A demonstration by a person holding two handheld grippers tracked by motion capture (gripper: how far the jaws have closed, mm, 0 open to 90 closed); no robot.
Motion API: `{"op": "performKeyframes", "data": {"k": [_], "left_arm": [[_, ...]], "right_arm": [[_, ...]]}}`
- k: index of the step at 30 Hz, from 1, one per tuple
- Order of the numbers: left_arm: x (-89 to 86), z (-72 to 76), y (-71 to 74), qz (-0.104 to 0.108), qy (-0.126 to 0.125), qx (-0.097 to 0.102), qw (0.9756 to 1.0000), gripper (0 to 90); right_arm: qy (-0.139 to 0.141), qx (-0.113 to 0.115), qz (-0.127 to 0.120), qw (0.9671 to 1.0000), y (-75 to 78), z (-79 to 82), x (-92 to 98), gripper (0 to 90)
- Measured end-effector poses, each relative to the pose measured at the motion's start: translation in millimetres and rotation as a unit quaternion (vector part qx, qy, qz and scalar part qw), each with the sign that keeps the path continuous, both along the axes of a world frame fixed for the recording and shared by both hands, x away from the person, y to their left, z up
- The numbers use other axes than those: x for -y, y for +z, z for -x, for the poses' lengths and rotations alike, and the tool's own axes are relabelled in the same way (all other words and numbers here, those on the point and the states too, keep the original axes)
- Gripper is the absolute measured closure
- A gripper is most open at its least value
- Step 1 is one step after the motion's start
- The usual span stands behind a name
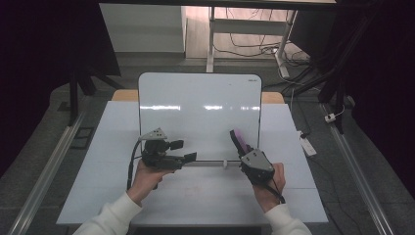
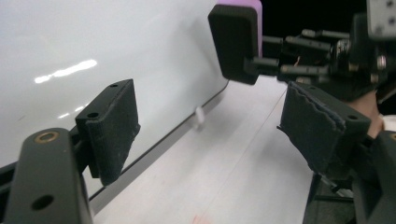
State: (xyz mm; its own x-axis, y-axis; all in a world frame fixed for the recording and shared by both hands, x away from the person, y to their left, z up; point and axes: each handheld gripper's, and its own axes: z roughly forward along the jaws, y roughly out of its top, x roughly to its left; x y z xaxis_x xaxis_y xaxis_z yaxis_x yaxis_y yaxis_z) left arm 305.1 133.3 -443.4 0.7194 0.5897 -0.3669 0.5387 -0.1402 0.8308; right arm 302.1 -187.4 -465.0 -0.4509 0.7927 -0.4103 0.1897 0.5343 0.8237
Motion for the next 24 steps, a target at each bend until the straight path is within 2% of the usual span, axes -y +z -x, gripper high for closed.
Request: {"op": "performKeyframes", "data": {"k": [5, 7, 11, 15, 17, 21, 24], "left_arm": [[-12.1, 8.2, -6.9, -0.033, 0.015, 0.005, 0.9993, 20.6], [-19.6, 12.3, -9.5, -0.036, 0.022, 0.005, 0.9991, 21.3], [-34.9, 20.6, -15.7, -0.054, 0.038, 0.008, 0.9978, 21.9], [-55.5, 31.1, -23.2, -0.068, 0.057, 0.008, 0.996, 22.1], [-67.7, 37.7, -27.4, -0.07, 0.07, 0.007, 0.9951, 22.1], [-92.4, 52.3, -38.5, -0.08, 0.099, 0.004, 0.9918, 21.0], [-109.9, 61.0, -48.9, -0.074, 0.12, -0.01, 0.9899, 20.2]], "right_arm": [[-0.014, -0.027, -0.034, 0.9989, -1.2, -8.9, 4.2, 64.3], [-0.018, -0.035, -0.05, 0.998, -1.2, -12.1, 5.5, 64.3], [-0.023, -0.06, -0.088, 0.9941, -0.8, -17.4, 6.7, 64.2], [-0.047, -0.063, -0.091, 0.9927, -1.6, -21.1, 4.7, 64.1], [-0.065, -0.064, -0.099, 0.9909, -0.2, -22.3, 5.4, 64.0], [-0.09, -0.064, -0.104, 0.9885, 1.6, -23.5, 5.3, 63.8], [-0.098, -0.063, -0.104, 0.9878, 1.6, -25.5, 2.0, 62.6]]}}
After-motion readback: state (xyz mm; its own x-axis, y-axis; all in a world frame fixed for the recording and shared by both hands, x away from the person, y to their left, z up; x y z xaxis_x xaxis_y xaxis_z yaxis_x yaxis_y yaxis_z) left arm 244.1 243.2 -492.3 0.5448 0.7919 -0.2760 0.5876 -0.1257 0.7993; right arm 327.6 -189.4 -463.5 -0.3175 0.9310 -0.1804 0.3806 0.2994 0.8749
